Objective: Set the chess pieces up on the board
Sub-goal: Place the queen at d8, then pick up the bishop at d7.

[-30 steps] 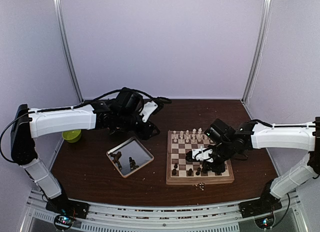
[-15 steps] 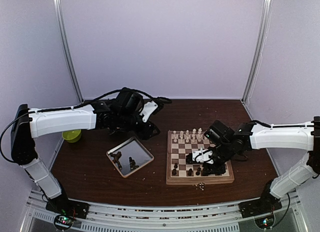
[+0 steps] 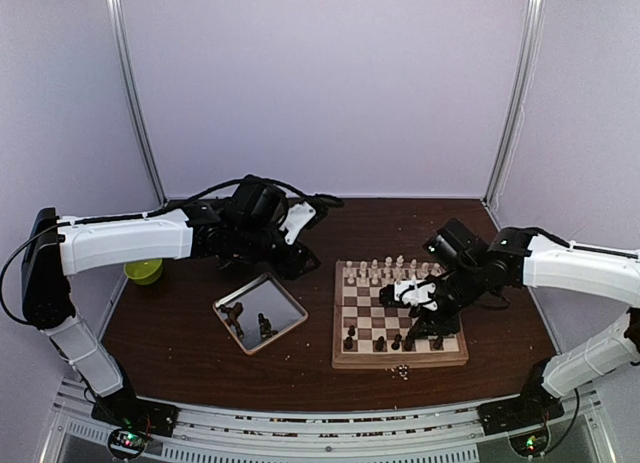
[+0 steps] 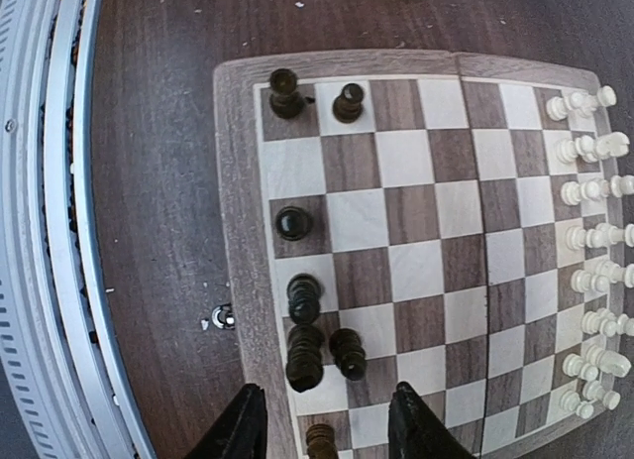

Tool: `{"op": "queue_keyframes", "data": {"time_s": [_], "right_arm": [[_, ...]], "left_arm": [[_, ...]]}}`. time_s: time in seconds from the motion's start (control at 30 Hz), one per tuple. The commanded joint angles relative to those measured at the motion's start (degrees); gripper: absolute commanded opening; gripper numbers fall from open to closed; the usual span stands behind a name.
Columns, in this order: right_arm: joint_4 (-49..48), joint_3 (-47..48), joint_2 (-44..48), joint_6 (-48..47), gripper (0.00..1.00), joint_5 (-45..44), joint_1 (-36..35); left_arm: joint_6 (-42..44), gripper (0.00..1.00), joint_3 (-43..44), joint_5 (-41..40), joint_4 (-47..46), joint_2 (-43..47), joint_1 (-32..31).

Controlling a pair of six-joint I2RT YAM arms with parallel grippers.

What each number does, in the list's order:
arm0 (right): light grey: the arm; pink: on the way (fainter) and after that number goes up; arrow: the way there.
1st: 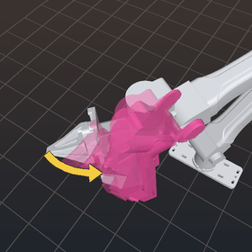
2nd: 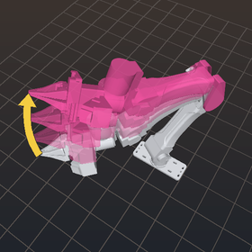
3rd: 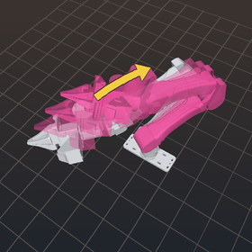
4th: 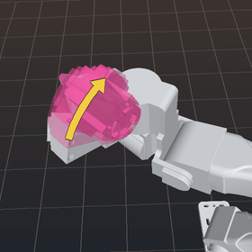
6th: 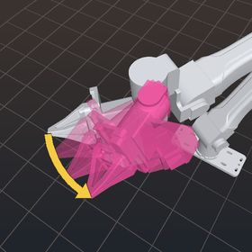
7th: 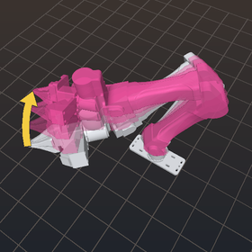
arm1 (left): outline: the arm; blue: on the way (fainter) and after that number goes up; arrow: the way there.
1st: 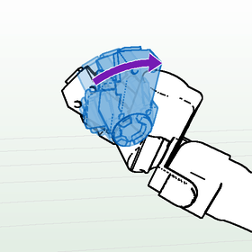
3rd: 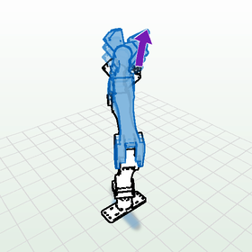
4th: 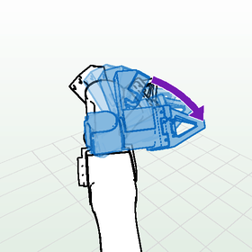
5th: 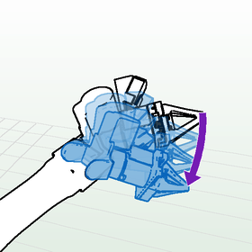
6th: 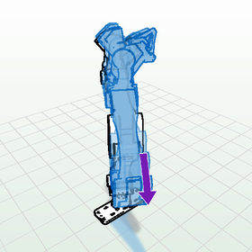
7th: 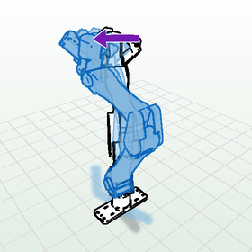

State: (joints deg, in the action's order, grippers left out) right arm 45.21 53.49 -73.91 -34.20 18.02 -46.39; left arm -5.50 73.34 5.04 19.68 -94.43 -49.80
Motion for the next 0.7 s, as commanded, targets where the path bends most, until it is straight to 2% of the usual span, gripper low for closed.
{"op": "queue_keyframes", "data": {"time_s": [0.0,0.3,0.67], "right_arm": [[-0.15,1.81,-0.15,2.45,0.42,1.04,3.33],[-2.35,2.30,-7.65,5.03,0.38,0.33,3.76],[-2.76,2.49,-9.74,5.64,0.36,-0.98,3.95]], "left_arm": [[0.33,0.47,-0.99,1.01,-2.78,-0.14,0.41],[-0.41,0.47,-2.07,1.31,-3.20,0.44,0.40],[-0.84,0.47,-2.21,1.51,-3.77,-0.01,0.41]]}}
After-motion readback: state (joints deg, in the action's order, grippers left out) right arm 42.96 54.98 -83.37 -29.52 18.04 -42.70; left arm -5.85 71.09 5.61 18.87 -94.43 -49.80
